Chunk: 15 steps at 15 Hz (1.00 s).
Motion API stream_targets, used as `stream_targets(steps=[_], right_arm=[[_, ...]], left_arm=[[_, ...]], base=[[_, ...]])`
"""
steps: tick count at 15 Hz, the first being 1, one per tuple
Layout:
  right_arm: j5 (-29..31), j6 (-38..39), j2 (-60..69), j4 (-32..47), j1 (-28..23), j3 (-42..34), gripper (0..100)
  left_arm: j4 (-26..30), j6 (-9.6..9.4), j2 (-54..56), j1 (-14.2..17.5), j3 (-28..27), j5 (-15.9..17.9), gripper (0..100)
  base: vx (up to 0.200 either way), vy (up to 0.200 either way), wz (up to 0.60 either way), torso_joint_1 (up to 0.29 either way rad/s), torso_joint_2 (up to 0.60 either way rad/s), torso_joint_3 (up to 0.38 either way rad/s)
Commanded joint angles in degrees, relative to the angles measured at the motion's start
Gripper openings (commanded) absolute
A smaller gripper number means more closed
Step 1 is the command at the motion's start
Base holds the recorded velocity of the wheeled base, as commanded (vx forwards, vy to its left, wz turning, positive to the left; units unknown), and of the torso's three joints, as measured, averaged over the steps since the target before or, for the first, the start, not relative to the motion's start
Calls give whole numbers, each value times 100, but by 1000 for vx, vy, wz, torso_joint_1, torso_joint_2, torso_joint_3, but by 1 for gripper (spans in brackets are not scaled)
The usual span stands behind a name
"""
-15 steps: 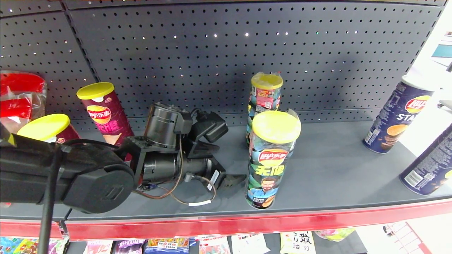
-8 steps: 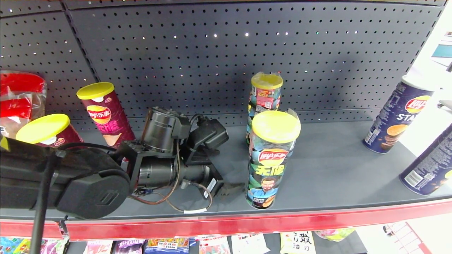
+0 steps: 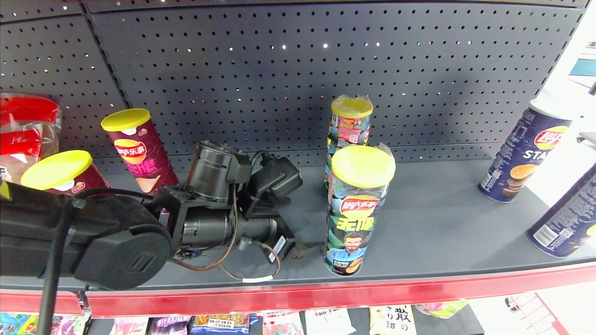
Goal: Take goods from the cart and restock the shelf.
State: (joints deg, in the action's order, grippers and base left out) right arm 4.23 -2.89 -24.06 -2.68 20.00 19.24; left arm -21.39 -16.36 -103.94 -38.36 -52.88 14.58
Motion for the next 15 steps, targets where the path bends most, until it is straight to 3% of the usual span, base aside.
stream_targets(steps=[1,12,15], right_arm=[[-1,-1,-11,-4,3,10,100],[-1,-1,-11,5,3,54,100],[-1,-1,-2,5,3,36,100]], left_arm=[[-5,1,14,-4,-12,1,100],[-23,1,-21,-92,-20,-8,100],[-14,28,225,-48,208,-17,100]], base=[[0,0,0,0,0,0],[0,0,0,0,0,0],[0,0,0,0,0,0]])
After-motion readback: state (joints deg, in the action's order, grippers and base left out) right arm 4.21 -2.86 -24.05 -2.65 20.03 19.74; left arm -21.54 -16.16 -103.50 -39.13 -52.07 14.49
